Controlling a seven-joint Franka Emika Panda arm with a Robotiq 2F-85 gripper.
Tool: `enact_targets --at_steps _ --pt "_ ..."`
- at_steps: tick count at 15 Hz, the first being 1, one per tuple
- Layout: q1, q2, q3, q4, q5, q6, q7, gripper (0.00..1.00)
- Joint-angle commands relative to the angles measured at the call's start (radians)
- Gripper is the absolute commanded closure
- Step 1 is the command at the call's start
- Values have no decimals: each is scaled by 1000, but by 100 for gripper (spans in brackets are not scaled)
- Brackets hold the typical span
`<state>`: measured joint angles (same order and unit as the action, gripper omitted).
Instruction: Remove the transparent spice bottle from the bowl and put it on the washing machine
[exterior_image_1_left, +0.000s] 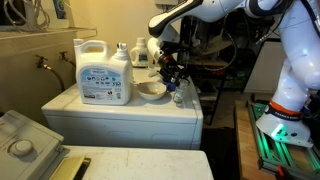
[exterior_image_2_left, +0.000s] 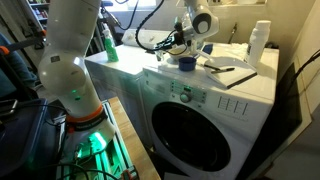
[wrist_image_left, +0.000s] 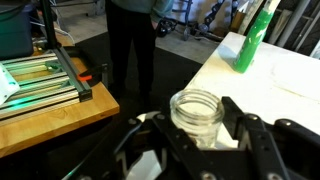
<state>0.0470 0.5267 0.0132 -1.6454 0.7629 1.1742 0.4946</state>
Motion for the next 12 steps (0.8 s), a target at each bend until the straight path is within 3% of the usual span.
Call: enact_targets --at_steps 1,4,5,6,7,10,12 --pt "15 41 -18 45 4 -6 18 72" --pt "20 61 -23 62 2 -3 20 72" --pt "21 65 -24 66 7 -1 22 64" --pt "23 66 -26 68 8 1 28 22" --pt "23 60 -29 70 4 -3 33 22" --pt "23 52 -38 77 0 3 55 1" --pt "21 0 -39 59 4 10 39 0"
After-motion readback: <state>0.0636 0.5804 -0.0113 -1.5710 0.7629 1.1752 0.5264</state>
